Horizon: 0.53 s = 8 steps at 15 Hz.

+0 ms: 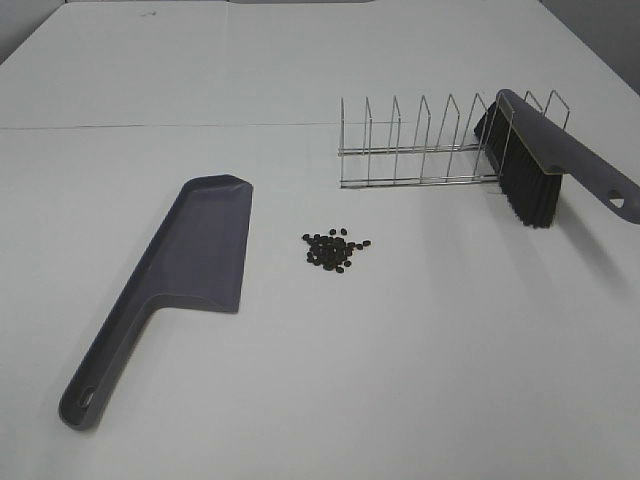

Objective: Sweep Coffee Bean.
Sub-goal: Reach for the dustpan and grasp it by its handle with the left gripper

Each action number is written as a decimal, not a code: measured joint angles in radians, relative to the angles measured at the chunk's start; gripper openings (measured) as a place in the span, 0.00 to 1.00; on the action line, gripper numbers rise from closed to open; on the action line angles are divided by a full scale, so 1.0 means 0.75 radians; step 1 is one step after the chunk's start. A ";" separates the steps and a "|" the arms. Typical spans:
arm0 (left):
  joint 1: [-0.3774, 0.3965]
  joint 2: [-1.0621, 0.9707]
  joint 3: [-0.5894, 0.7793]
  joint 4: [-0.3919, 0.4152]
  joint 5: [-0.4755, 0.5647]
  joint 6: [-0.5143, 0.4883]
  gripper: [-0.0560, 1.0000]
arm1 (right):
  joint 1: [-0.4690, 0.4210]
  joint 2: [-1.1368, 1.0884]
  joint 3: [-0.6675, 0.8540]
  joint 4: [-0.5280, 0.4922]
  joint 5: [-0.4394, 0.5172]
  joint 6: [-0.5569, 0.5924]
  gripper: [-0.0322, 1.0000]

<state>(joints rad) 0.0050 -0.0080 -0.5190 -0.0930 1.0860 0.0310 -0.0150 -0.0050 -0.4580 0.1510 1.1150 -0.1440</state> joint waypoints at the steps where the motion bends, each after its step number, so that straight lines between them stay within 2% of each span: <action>1: 0.000 0.000 0.000 -0.001 -0.004 0.000 0.99 | 0.000 0.000 0.000 0.000 0.000 0.000 0.71; 8: 0.000 0.000 0.000 -0.003 -0.005 0.000 0.99 | 0.000 0.000 0.000 0.000 0.000 0.000 0.71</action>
<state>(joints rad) 0.0050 -0.0080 -0.5190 -0.0950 1.0820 0.0310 -0.0150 -0.0050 -0.4580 0.1510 1.1150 -0.1440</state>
